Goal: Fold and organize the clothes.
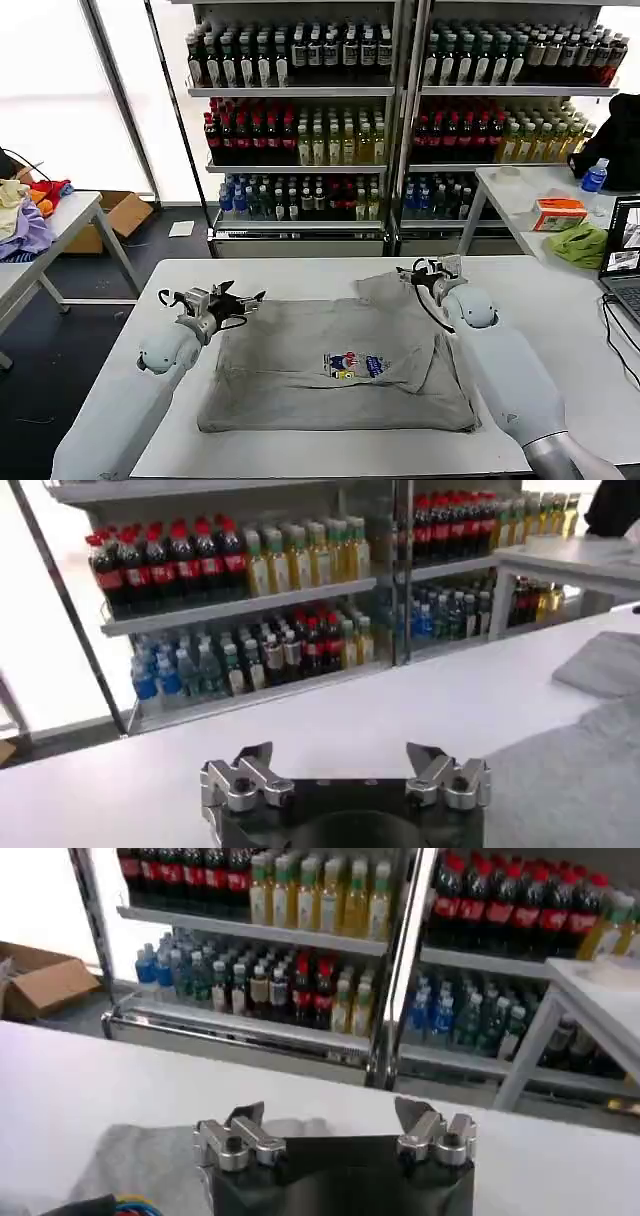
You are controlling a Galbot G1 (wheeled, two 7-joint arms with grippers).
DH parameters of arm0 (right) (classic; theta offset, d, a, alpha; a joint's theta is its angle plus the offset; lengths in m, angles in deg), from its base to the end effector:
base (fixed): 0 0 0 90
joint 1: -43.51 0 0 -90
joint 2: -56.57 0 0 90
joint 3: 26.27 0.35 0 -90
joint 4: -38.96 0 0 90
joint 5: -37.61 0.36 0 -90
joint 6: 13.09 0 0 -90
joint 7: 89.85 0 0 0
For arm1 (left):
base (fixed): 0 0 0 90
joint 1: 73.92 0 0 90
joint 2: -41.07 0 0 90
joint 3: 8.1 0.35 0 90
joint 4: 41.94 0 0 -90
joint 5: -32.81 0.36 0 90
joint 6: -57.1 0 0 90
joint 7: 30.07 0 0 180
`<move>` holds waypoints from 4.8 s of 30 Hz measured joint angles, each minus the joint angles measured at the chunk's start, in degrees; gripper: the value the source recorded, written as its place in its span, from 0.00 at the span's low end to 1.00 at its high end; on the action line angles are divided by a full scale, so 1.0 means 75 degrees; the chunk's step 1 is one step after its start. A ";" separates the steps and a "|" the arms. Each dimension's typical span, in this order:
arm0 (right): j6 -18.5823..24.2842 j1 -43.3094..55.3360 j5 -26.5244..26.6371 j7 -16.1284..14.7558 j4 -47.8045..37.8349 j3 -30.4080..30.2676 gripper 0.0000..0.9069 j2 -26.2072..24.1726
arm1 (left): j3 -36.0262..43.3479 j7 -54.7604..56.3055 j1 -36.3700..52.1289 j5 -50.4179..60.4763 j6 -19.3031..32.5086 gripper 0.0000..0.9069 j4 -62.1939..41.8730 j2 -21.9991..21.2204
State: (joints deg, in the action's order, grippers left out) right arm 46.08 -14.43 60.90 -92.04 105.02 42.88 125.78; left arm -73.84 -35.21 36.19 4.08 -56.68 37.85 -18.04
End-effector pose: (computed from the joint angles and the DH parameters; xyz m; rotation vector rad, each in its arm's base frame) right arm 0.5288 -0.0666 -0.2651 0.2305 -2.6296 0.1502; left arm 0.4511 0.0875 -0.2926 -0.4376 -2.6657 -0.2123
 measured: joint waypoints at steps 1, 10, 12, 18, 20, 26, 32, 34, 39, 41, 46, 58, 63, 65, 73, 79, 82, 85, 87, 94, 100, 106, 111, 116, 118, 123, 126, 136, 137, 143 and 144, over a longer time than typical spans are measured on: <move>-0.0001 0.0006 -0.0013 0.0007 -0.0038 0.0008 1.00 0.0024 | 0.0000 0.0000 0.0011 0.0007 0.0000 1.00 -0.0028 -0.0011; -0.0019 -0.0047 -0.0099 0.0056 -0.0178 0.0037 1.00 0.0205 | -0.0037 -0.0037 -0.0037 0.0029 0.0009 1.00 -0.0252 -0.0071; -0.0032 -0.0062 -0.0101 0.0068 -0.0199 0.0041 1.00 0.0226 | -0.0059 -0.0038 -0.0057 0.0037 0.0006 1.00 -0.0257 -0.0068; -0.0074 -0.0145 -0.0150 0.0081 -0.0201 0.0039 1.00 0.0285 | -0.0110 -0.0039 -0.0159 0.0043 -0.0018 0.92 -0.0259 -0.0057; -0.0082 -0.0192 -0.0177 0.0100 -0.0172 0.0041 1.00 0.0305 | -0.0123 -0.0041 -0.0204 0.0043 -0.0036 0.64 -0.0281 -0.0069; -0.0141 -0.0345 -0.0200 0.0132 -0.0056 0.0053 0.90 0.0294 | -0.0163 -0.0016 -0.0258 -0.0016 -0.0095 0.00 -0.0392 -0.0120; -0.0151 -0.0517 -0.0210 0.0200 0.0102 0.0087 0.04 0.0203 | -0.0173 0.0004 -0.0294 -0.0153 -0.0132 0.00 -0.0481 -0.0150; -0.0146 -0.0564 -0.0208 0.0222 0.0142 0.0098 0.00 0.0179 | -0.0181 0.0036 -0.0289 -0.0255 -0.0190 0.00 -0.0513 -0.0150; -0.0145 -0.0690 -0.0233 0.0288 0.0257 0.0127 0.00 0.0166 | -0.0191 0.0075 -0.0299 -0.0397 -0.0300 0.00 -0.0517 -0.0145; -0.0142 -0.0749 -0.0255 0.0298 0.0312 0.0146 0.00 0.0169 | -0.0190 0.0080 -0.0314 -0.0428 -0.0329 0.00 -0.0489 -0.0147; -0.0127 -0.0878 -0.0242 0.0324 0.0461 0.0212 0.00 0.0120 | -0.0182 0.0088 -0.0396 -0.0476 -0.0346 0.00 -0.0381 -0.0110; 0.0138 -0.1056 -0.0380 0.0298 0.0923 0.0568 0.00 0.0209 | -0.0218 0.0125 -0.0599 -0.0442 -0.0002 0.00 0.0024 -0.0145; 0.0257 -0.1140 -0.0409 0.0288 0.1134 0.0717 0.00 0.0183 | -0.0248 0.0152 -0.0605 -0.0425 0.0281 0.00 0.0191 -0.0116; 0.0283 -0.1196 -0.0412 0.0291 0.1253 0.0758 0.00 0.0149 | -0.0279 0.0183 -0.0624 -0.0429 0.0402 0.00 0.0258 -0.0104; 0.0361 -0.1496 -0.0402 0.0339 0.1874 0.0920 0.00 0.0055 | -0.0415 0.0211 -0.0767 -0.0434 0.0739 0.00 0.0504 0.0014; 0.0368 -0.1836 -0.0368 0.0415 0.2545 0.1049 0.00 -0.0046 | -0.0549 0.0169 -0.0970 -0.0410 0.0842 0.00 0.0750 0.0140; 0.0361 -0.2111 -0.0403 0.0488 0.2961 0.1091 0.00 -0.0100 | -0.0622 0.0135 -0.1124 -0.0393 0.0874 0.00 0.0943 0.0210; 0.0365 -0.2459 -0.0427 0.0567 0.3406 0.1168 0.00 -0.0096 | -0.0717 0.0114 -0.1331 -0.0352 0.0893 0.00 0.1176 0.0304; 0.0397 -0.2722 -0.0448 0.0607 0.3687 0.1226 0.00 -0.0095 | -0.0791 0.0101 -0.1494 -0.0334 0.0894 0.00 0.1340 0.0363; 0.0573 -0.3887 -0.0558 0.0773 0.4729 0.1576 0.00 -0.0110 | -0.1020 0.0009 -0.2123 -0.0206 0.0942 0.00 0.1939 0.0441; 0.0718 -0.4869 -0.0721 0.0899 0.5461 0.1866 0.00 -0.0040 | -0.1192 -0.0094 -0.2681 -0.0037 0.0984 0.00 0.2349 0.0456; 0.0902 -0.5892 -0.0912 0.0972 0.6104 0.2183 0.00 0.0023 | -0.1392 -0.0137 -0.3196 0.0083 0.1006 0.00 0.2701 0.0562; 0.1079 -0.6658 -0.1164 0.1067 0.6471 0.2279 0.00 0.0127 | -0.1568 -0.0240 -0.3623 0.0215 0.1058 0.00 0.2962 0.0576; 0.1299 -0.7243 -0.1427 0.1189 0.6609 0.2280 0.00 0.0208 | -0.1730 -0.0274 -0.3921 0.0343 0.1073 0.00 0.3039 0.0515; 0.1353 -0.7376 -0.1502 0.1242 0.6614 0.2309 0.00 0.0226 | -0.1777 -0.0284 -0.3999 0.0387 0.1064 0.01 0.3050 0.0501; 0.1467 -0.7655 -0.1643 0.1361 0.6630 0.2394 0.00 0.0224 | -0.1907 -0.0345 -0.4187 0.0539 0.1032 0.01 0.3044 0.0488; 0.1526 -0.7801 -0.1728 0.1389 0.6670 0.2401 0.00 0.0227 | -0.1981 -0.0354 -0.4310 0.0591 0.1024 0.01 0.3064 0.0514; 0.1552 -0.7998 -0.2053 0.1518 0.6598 0.2318 0.60 0.0293 | -0.2060 -0.0432 -0.4549 0.0822 0.1019 1.00 0.3183 0.0417; 0.1560 -0.8011 -0.2091 0.1534 0.6575 0.2309 0.64 0.0296 | -0.2063 -0.0439 -0.4567 0.0842 0.1020 1.00 0.3190 0.0402; 0.1616 -0.8069 -0.2238 0.1632 0.6516 0.2286 1.00 0.0345 | -0.2126 -0.0412 -0.4649 0.0933 0.1000 1.00 0.3311 0.0367; 0.1632 -0.8068 -0.2240 0.1651 0.6518 0.2286 1.00 0.0354 | -0.2149 -0.0397 -0.4647 0.0933 0.0984 1.00 0.3341 0.0364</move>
State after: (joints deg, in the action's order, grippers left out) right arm 58.33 -74.94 44.09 -79.66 153.90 60.03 128.44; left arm -89.96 -38.19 1.33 11.08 -49.30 62.90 -15.32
